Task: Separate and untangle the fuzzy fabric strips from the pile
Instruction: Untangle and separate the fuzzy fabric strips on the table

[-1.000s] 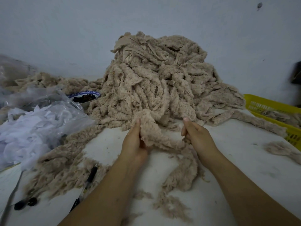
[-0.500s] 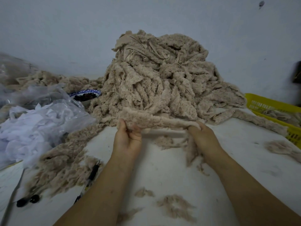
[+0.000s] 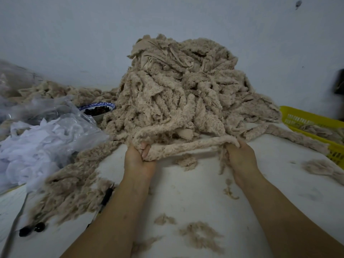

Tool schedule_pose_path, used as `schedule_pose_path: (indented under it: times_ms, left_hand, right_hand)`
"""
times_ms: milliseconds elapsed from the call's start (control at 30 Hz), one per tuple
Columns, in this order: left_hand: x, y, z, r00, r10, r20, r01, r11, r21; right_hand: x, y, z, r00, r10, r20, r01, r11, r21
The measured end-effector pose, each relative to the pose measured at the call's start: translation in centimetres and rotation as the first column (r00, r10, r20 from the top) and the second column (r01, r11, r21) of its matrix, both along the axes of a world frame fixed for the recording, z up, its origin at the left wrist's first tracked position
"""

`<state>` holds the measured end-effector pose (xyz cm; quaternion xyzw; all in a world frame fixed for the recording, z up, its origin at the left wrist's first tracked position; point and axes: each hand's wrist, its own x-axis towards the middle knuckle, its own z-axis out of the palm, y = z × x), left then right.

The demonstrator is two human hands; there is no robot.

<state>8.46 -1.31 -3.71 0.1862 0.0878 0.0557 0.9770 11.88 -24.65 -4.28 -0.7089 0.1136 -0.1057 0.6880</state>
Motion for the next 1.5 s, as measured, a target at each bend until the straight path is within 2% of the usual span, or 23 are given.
schedule_pose_path:
  times_ms: [67, 133, 200, 300, 367, 433, 567, 633, 700, 767, 867, 933, 1033, 1100, 1167, 1233, 1267, 1300, 1367, 1400, 1433, 1500]
  left_hand:
    - [0.1, 0.1, -0.1, 1.0, 0.015, 0.005, -0.015, 0.992, 0.123]
    - [0.0, -0.7, 0.2, 1.0, 0.019, -0.012, -0.013, 0.92, 0.391]
    - [-0.4, -2.4, 0.6, 0.999, -0.048, -0.021, 0.05, 0.757, 0.652]
    - [-1.0, -5.1, 0.4, 0.991, -0.136, -0.02, 0.072, 0.387, 0.919]
    - [-1.4, -5.9, 0.0, 0.974, -0.226, -0.015, 0.06, 0.191, 0.98]
    - [-1.5, -6.0, -0.3, 0.963, -0.269, -0.02, 0.055, 0.124, 0.991]
    - [-1.0, -5.4, -0.5, 0.981, -0.195, 0.014, 0.017, 0.157, 0.987]
    - [-0.8, -5.2, -0.5, 0.99, -0.139, 0.003, 0.024, 0.189, 0.982]
    - [-0.6, -5.2, -0.1, 0.995, -0.085, -0.061, 0.078, 0.211, 0.974]
    - [-0.2, -5.2, 0.1, 0.991, -0.028, -0.128, 0.13, 0.301, 0.945]
    - [0.0, -5.2, 0.6, 0.994, 0.028, -0.105, 0.079, 0.478, 0.875]
    - [0.2, -5.3, 0.3, 0.993, 0.058, -0.098, 0.046, 0.579, 0.814]
    - [0.3, -4.4, 0.2, 0.976, 0.171, -0.132, -0.015, 0.662, 0.749]
    - [0.5, -2.7, 0.1, 0.958, 0.251, -0.141, -0.098, 0.745, 0.659]
    - [0.4, -1.3, 0.1, 0.948, 0.279, -0.153, -0.143, 0.802, 0.58]
    - [0.1, -1.4, 0.1, 0.967, 0.202, -0.152, -0.087, 0.831, 0.55]
    - [0.0, -1.8, 0.2, 0.977, 0.153, -0.148, -0.047, 0.834, 0.55]
    - [0.0, -2.2, 0.3, 0.985, 0.1, -0.14, -0.007, 0.836, 0.549]
    - [-0.3, -2.9, 0.5, 0.994, 0.016, -0.108, 0.045, 0.838, 0.543]
    - [-0.4, -3.0, 0.6, 0.996, -0.002, -0.084, 0.048, 0.835, 0.548]
    - [-0.6, -3.1, 0.7, 0.998, -0.013, -0.058, 0.044, 0.824, 0.564]
    - [-0.8, -3.5, 0.6, 0.999, -0.037, -0.022, 0.043, 0.752, 0.657]
  right_hand:
    - [-0.2, 0.2, 0.3, 0.998, 0.002, 0.063, -0.003, 1.0, 0.021]
    - [-0.5, 0.6, 0.9, 0.992, 0.076, 0.1, -0.08, 0.996, 0.041]
    - [-1.0, 1.3, 1.1, 0.975, 0.189, 0.114, -0.175, 0.976, -0.127]
    - [-1.8, 2.7, 1.2, 0.932, 0.334, 0.139, -0.247, 0.869, -0.429]
    - [-2.0, 3.1, 1.2, 0.91, 0.388, 0.146, -0.276, 0.83, -0.485]
    - [-2.2, 3.2, 1.2, 0.903, 0.406, 0.143, -0.293, 0.823, -0.486]
    - [-2.1, 2.7, 1.2, 0.941, 0.322, 0.108, -0.233, 0.843, -0.484]
    - [-1.5, 2.1, 1.5, 0.976, 0.216, 0.035, -0.186, 0.905, -0.383]
    - [-0.8, 1.9, 1.5, 0.988, 0.15, -0.035, -0.154, 0.968, -0.199]
    - [-0.5, 2.1, 1.3, 0.986, 0.142, -0.092, -0.139, 0.99, 0.036]
    - [-0.7, 2.5, 1.2, 0.982, 0.155, -0.109, -0.126, 0.964, 0.232]
    - [-0.8, 2.8, 1.4, 0.981, 0.154, -0.115, -0.117, 0.953, 0.281]
    - [-0.8, 2.1, 1.6, 0.989, 0.111, -0.099, -0.08, 0.958, 0.276]
    - [-0.6, 0.7, 1.7, 0.997, 0.036, -0.073, -0.011, 0.947, 0.32]
    - [-0.6, -0.2, 1.7, 0.999, 0.025, -0.039, -0.01, 0.934, 0.357]
    - [-0.8, -0.1, 1.6, 0.99, 0.14, 0.013, -0.138, 0.948, 0.286]
    - [-1.1, 0.5, 1.4, 0.964, 0.264, 0.034, -0.265, 0.944, 0.197]
    - [-1.5, 1.1, 1.2, 0.912, 0.409, 0.027, -0.41, 0.91, 0.065]
    - [-2.5, 2.1, 0.6, 0.792, 0.606, -0.074, -0.604, 0.761, -0.235]
    - [-2.7, 2.4, 0.3, 0.78, 0.615, -0.115, -0.614, 0.715, -0.334]
    - [-2.9, 2.4, 0.1, 0.793, 0.597, -0.124, -0.594, 0.71, -0.378]
    - [-2.8, 2.6, -0.2, 0.815, 0.573, -0.085, -0.565, 0.753, -0.339]
